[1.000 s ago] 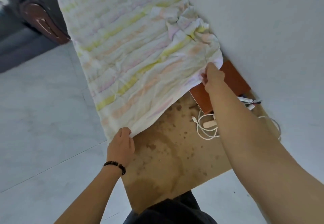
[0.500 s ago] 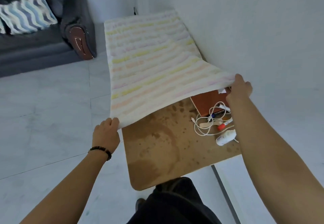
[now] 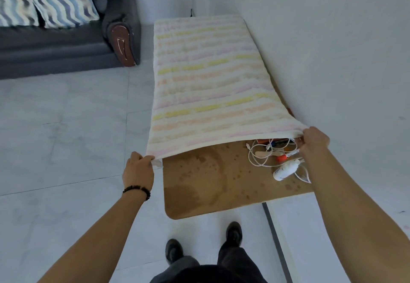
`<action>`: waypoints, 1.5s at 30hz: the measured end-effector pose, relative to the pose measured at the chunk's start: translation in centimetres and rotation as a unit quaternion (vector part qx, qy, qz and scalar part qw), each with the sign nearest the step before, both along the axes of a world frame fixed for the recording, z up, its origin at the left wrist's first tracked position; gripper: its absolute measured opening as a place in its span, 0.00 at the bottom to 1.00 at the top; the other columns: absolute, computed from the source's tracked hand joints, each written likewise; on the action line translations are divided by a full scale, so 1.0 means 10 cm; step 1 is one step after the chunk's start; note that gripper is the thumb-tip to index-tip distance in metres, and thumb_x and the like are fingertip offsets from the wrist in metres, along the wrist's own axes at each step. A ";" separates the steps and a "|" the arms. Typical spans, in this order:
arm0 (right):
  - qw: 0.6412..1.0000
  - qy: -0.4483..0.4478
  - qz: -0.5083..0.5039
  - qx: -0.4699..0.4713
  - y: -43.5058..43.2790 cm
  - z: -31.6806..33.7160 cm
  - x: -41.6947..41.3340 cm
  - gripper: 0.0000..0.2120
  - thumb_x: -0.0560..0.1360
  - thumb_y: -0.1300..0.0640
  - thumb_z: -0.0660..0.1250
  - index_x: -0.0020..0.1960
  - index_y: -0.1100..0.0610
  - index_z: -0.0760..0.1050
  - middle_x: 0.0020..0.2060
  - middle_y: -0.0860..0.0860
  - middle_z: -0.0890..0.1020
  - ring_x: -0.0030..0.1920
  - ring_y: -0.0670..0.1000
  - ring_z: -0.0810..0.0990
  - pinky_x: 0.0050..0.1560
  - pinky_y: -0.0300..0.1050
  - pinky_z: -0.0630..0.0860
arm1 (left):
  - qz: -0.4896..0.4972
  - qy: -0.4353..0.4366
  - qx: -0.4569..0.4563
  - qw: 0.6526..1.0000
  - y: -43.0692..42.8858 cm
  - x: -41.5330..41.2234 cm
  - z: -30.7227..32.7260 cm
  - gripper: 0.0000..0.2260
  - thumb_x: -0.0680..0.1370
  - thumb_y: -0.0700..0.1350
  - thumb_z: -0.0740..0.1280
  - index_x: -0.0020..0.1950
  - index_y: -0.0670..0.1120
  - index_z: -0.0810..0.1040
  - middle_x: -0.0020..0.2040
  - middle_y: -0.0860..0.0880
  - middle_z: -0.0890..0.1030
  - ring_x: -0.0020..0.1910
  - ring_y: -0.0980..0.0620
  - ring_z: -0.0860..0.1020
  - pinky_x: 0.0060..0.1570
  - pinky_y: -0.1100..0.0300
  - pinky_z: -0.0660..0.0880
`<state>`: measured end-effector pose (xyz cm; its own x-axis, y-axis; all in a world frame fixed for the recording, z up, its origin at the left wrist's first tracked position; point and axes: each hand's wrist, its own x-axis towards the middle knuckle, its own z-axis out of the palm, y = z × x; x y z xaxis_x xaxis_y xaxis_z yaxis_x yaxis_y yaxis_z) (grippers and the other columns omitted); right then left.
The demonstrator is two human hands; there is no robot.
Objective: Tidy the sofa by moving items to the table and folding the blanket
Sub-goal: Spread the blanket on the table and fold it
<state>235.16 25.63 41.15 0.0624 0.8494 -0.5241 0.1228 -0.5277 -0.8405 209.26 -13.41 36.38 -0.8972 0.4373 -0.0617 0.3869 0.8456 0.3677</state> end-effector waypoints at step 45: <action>0.963 0.088 -0.252 -0.042 -0.12 -0.32 0.60 0.16 0.75 0.64 0.65 0.55 0.47 0.80 0.56 0.53 0.80 0.50 0.60 0.80 0.35 0.57 0.82 | 0.609 -0.286 0.440 0.594 0.05 0.58 -0.22 0.10 0.77 0.49 0.70 0.53 0.46 0.76 0.41 0.47 0.78 0.29 0.51 0.72 0.30 0.60 0.73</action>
<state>241.21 24.45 38.00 0.3602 0.6886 -0.6293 -0.3068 -0.5496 -0.7770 215.10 -12.91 34.16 -0.5228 -0.4265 -0.7380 -0.7175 -0.2473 0.6512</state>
